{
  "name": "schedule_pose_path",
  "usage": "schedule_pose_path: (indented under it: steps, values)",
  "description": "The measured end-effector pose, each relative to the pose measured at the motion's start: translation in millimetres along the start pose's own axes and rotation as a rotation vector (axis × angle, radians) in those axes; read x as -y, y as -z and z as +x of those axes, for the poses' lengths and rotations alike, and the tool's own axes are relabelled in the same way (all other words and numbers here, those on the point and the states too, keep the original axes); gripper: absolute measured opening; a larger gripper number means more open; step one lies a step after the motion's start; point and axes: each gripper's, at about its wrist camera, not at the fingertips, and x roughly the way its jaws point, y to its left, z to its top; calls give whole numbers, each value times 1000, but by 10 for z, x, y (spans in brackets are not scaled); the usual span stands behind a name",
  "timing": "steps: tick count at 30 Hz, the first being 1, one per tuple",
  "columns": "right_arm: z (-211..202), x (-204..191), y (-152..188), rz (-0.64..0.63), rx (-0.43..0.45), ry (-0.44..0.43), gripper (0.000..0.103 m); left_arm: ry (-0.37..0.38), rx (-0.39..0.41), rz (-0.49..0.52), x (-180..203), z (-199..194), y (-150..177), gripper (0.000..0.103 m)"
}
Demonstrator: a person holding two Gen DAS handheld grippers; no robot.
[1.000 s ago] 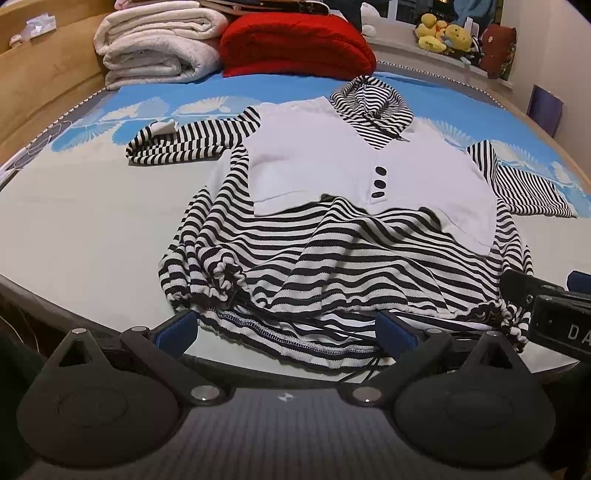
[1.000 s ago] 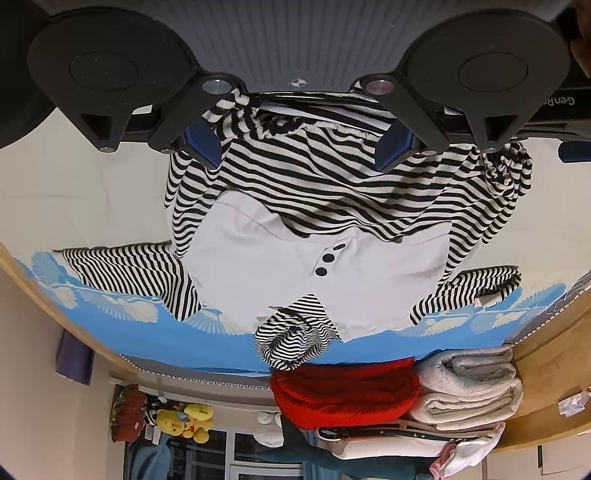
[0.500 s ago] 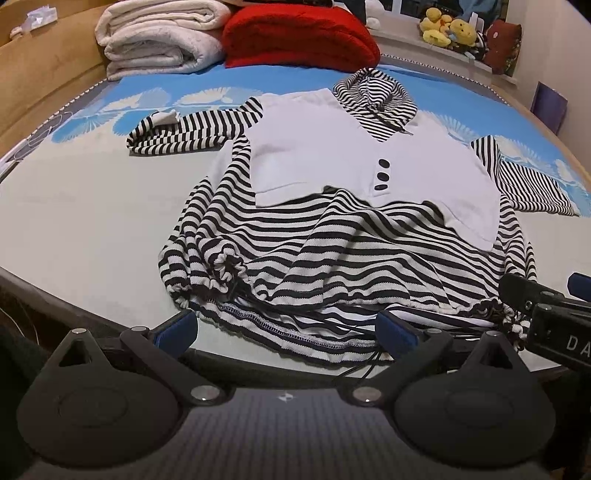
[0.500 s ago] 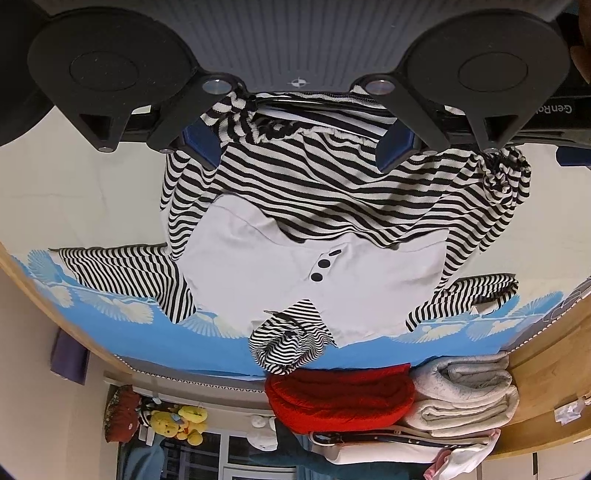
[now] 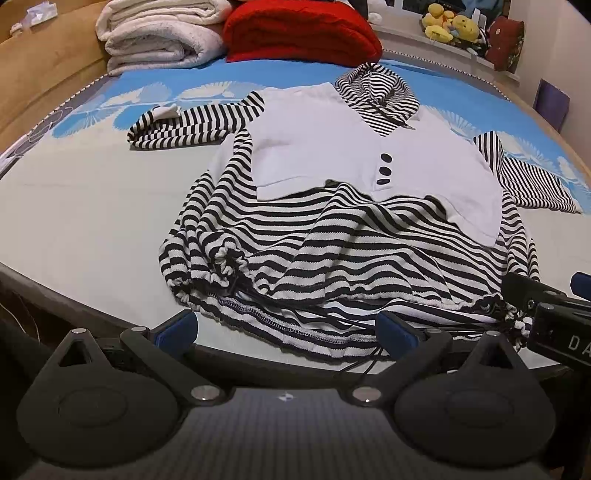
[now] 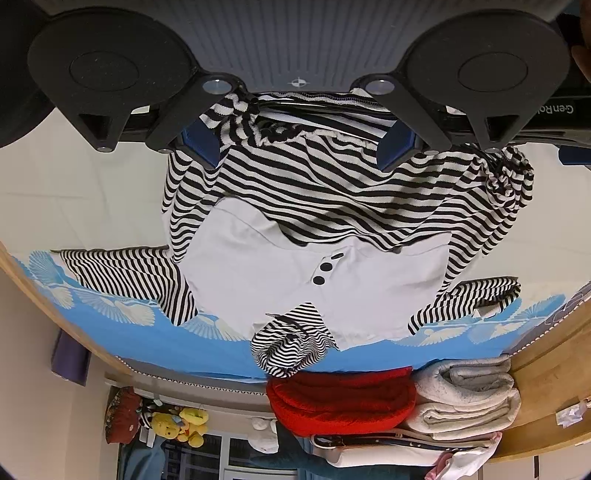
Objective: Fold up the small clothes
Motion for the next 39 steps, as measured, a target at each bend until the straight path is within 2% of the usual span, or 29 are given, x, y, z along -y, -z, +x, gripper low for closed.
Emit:
schedule_pose_path:
  steps: [15, 33, 36, 39]
  values:
    - [37, 2, 19, -4, -15, 8, 92, 1, -11, -15, -26, 9, -9, 102]
    - [53, 118, -22, 63, -40, 24, 92, -8, -24, 3, 23, 40, 7, 102]
    - [52, 152, -27, 79, -39, 30, 92, 0, -42, -7, -16, 31, -21, 102]
    - [8, 286, -115, 109, -31, 41, 90, 10, -96, -8, -125, 7, -199, 102]
